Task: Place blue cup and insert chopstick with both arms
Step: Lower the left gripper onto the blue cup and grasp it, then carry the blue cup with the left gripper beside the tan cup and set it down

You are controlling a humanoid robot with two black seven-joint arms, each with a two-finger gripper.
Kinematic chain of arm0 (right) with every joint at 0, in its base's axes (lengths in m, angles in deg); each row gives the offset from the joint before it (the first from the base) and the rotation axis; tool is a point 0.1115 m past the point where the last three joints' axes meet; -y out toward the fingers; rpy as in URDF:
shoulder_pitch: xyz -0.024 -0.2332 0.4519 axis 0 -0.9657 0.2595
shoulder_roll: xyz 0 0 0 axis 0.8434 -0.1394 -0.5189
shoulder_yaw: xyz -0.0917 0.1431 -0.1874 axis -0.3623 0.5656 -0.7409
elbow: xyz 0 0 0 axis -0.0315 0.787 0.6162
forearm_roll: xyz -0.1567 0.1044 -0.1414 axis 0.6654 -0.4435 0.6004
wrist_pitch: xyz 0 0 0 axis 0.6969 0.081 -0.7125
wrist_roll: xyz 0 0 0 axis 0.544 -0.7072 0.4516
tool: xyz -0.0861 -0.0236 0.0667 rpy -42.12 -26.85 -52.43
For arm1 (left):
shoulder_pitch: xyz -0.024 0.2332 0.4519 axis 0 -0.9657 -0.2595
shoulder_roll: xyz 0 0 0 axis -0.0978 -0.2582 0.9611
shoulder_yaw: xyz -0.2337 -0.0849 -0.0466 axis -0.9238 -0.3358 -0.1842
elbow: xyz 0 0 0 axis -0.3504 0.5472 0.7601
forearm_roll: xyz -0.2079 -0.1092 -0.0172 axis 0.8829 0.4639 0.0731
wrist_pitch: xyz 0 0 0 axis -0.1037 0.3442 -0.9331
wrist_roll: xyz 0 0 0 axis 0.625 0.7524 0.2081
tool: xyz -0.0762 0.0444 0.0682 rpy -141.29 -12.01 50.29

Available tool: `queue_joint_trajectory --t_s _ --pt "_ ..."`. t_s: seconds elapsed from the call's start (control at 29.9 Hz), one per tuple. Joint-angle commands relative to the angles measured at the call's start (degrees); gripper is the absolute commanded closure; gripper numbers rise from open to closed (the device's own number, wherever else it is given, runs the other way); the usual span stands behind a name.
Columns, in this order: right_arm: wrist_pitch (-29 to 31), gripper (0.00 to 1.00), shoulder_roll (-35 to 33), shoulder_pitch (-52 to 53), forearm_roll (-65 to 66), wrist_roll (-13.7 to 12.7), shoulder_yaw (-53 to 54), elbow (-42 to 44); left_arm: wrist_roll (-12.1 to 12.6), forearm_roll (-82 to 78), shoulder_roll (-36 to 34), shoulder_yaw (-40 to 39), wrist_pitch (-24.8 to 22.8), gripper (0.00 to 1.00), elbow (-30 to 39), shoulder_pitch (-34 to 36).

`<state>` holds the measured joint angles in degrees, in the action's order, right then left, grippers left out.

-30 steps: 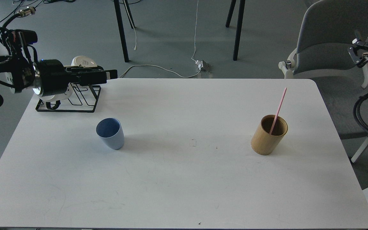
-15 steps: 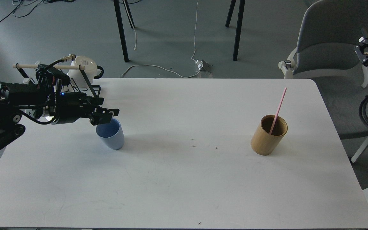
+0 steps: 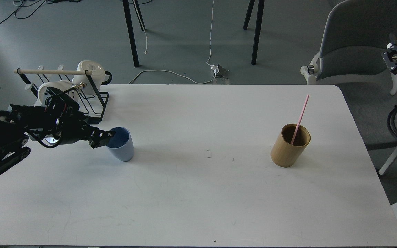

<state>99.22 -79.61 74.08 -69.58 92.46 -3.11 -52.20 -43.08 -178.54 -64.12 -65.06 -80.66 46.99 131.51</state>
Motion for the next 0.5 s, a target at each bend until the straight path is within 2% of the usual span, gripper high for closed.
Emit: queue_joint_trajectory --t_s 0.0,0.1,0.13,0.2,0.3,0.47 --pt "0.00 0.01 -0.33 -0.01 0.00 -0.07 -0.17 0.07 0.01 0.37 1.67 0.18 0.08 0.42 -0.83 -0.10" --pt "0.00 0.00 -0.51 -0.01 0.00 -0.07 -0.17 0.07 -0.08 0.63 2.81 0.10 0.08 0.72 -2.24 -0.19" --pt "0.00 0.00 -0.60 -0.01 0.00 -0.07 -0.17 0.07 -0.08 0.63 3.34 0.18 0.08 0.77 -3.02 -0.19" --pt "0.00 0.01 -0.86 -0.01 0.00 -0.07 -0.08 0.07 -0.17 0.63 3.87 0.10 0.16 0.78 -4.08 -0.10" --pt "0.00 0.01 -1.21 -0.01 0.00 -0.07 -0.08 0.16 -0.43 0.37 3.87 0.10 0.16 0.85 -4.09 -0.10" --pt "0.00 0.01 -1.39 -0.01 0.00 -0.07 -0.08 0.34 -4.90 0.20 3.52 0.10 0.16 0.95 -4.00 0.34"
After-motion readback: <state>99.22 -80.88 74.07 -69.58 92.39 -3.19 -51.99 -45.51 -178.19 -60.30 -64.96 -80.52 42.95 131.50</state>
